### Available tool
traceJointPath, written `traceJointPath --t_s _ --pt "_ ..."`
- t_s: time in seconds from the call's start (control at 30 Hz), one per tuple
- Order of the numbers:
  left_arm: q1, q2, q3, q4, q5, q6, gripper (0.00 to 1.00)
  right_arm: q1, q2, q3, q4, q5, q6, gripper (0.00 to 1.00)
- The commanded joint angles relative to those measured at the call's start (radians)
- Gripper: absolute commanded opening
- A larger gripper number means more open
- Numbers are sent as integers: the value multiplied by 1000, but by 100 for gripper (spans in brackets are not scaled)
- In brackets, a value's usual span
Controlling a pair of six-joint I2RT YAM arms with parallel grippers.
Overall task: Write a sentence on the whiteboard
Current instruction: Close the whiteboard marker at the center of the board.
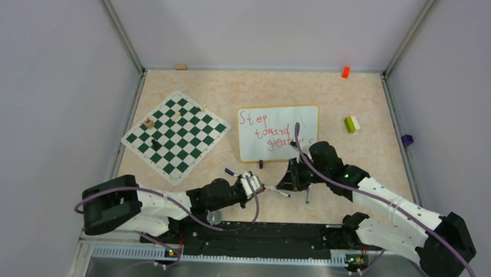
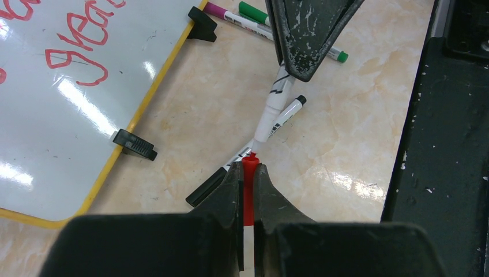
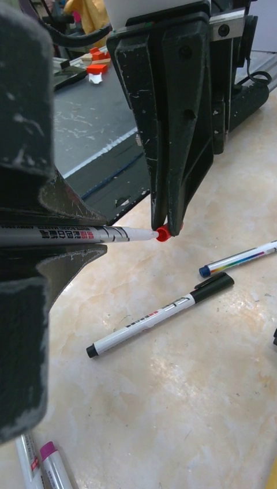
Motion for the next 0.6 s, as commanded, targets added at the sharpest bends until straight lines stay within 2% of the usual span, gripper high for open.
traceJointPath --t_s 0.0,0.4,0.57 --pt "-4 -17 -5 58 -11 -5 0 12 8 -9 21 -16 -10 0" --pt "-6 -23 -8 60 32 16 0 12 25 -21 49 -32 -12 0" --pt "-36 -8 45 -33 98 74 0 12 60 -14 68 -59 -20 0"
